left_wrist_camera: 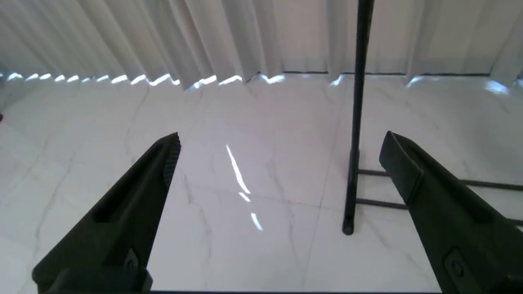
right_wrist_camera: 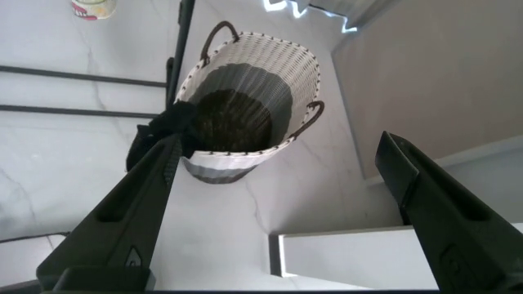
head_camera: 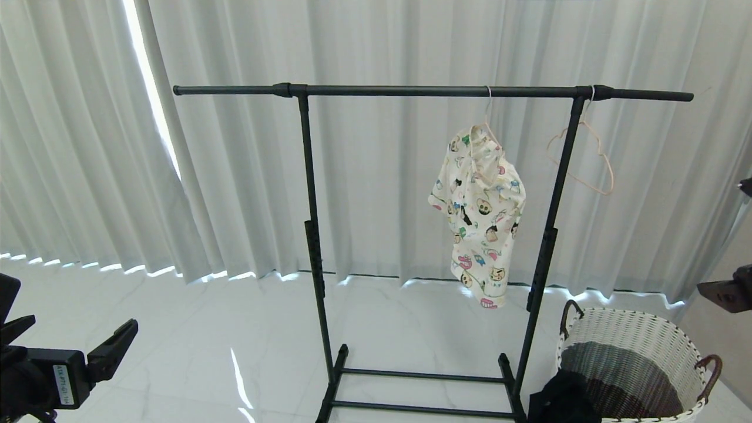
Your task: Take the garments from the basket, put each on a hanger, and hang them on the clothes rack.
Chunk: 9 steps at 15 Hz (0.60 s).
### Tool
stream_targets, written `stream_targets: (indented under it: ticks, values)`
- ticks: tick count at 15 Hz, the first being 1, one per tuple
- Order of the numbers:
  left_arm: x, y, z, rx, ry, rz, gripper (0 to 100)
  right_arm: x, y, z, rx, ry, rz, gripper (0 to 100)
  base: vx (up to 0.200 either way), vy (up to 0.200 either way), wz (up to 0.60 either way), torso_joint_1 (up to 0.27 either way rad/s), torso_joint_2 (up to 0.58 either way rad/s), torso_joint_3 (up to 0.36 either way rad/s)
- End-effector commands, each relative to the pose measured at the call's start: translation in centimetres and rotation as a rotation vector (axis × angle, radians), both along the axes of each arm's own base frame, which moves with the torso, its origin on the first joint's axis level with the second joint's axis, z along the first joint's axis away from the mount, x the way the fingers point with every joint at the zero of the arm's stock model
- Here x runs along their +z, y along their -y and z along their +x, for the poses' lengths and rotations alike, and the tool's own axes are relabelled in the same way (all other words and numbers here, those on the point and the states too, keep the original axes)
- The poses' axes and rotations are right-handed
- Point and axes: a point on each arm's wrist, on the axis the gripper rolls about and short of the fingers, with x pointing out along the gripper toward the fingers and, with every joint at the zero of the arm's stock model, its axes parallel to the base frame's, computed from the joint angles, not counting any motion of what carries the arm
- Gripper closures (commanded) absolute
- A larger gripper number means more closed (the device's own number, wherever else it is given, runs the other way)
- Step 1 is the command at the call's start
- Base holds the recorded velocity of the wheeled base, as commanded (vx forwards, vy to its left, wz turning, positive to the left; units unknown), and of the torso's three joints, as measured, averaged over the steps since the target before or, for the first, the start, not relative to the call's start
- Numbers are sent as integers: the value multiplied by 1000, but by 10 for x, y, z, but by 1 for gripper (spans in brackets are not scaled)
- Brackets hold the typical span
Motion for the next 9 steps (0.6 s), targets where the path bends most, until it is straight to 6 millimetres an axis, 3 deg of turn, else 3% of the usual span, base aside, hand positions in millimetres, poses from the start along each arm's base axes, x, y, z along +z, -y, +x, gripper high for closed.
stream_targets:
  ticks: [1, 6, 9]
  values:
    - [-3, 0, -1, 2, -12, -1, 0, -3, 0, 1, -1, -13, -9, 0, 0, 0, 0, -163, 461, 290]
    - [-8, 0, -2, 2, -32, 0, 0, -10, -1, 2, -3, -25, -16, 0, 0, 0, 0, -155, 436, 288]
    - [-8, 0, -2, -3, -28, -1, 0, -22, -3, 7, 5, 7, -7, 0, 0, 0, 0, -41, 124, 85]
